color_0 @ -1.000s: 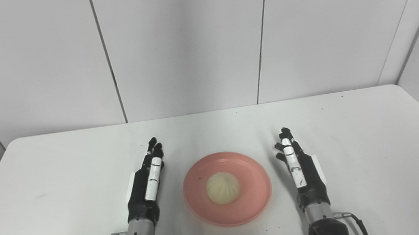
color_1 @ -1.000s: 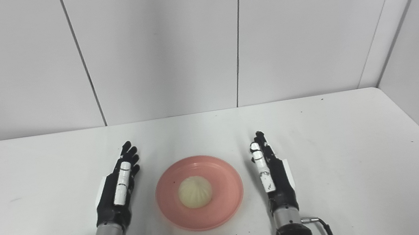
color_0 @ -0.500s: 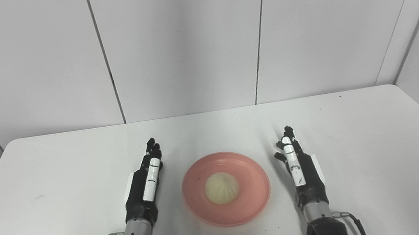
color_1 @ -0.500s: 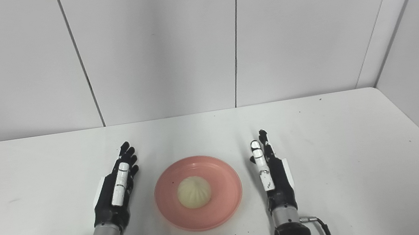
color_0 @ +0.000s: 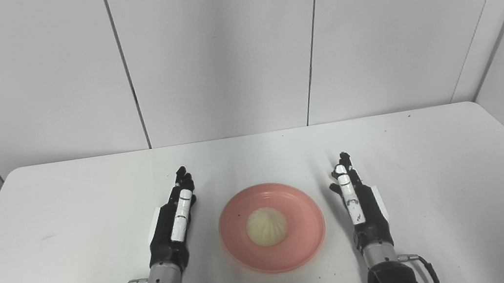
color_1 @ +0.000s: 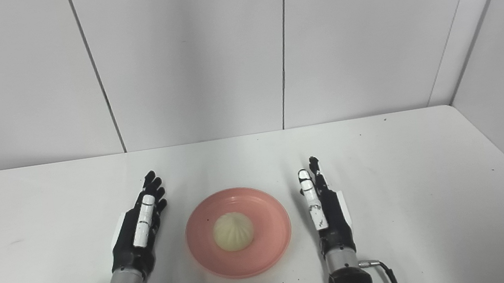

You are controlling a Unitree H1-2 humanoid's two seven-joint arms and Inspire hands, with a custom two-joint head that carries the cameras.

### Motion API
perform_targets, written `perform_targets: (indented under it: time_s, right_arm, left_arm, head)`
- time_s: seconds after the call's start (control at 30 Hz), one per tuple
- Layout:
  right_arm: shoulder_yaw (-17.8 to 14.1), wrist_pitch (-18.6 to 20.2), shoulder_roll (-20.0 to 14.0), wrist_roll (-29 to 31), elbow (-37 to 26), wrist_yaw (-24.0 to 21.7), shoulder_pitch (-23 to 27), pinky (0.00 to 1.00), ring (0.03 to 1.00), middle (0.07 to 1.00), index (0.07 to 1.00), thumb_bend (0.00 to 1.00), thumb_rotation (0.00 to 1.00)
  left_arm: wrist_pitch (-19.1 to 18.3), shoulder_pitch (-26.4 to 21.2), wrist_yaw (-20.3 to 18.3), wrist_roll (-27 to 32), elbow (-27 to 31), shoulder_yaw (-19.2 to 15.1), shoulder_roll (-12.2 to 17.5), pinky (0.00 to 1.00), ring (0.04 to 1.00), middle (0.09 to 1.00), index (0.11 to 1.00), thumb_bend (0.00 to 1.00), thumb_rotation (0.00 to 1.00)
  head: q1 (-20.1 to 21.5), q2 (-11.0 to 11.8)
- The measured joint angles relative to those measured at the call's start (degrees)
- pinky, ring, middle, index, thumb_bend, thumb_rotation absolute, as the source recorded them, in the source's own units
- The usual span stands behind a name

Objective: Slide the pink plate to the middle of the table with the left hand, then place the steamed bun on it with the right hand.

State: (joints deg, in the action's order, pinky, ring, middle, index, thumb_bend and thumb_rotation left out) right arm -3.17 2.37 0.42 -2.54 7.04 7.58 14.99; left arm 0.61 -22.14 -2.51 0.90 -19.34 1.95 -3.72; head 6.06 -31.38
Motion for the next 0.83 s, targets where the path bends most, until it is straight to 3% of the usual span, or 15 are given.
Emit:
perform_targets:
  time_s: [0.37, 0.83]
  right_arm:
    - [0.0, 0.9, -0.1, -0.1, -0.2, -0.1, 0.0, 0.93, 0.941, 0.993, 0.978, 0.72, 1.0]
    - [0.0, 1.4, -0.1, 0.2, -0.4, -0.2, 0.0, 0.91, 0.94, 0.992, 0.968, 0.71, 1.0]
  left_arm:
    - [-1.6, 0.0, -0.4, 0.1, 0.9, 0.0, 0.1, 1.0, 1.0, 0.983, 0.983, 0.66, 0.89]
    - [-1.9, 0.0, -0.5, 0.1, 1.0, 0.4, 0.5, 1.0, 1.0, 0.995, 0.979, 0.72, 0.89]
  head:
    - [-0.1, -0.1]
    - [-0.3, 0.0]
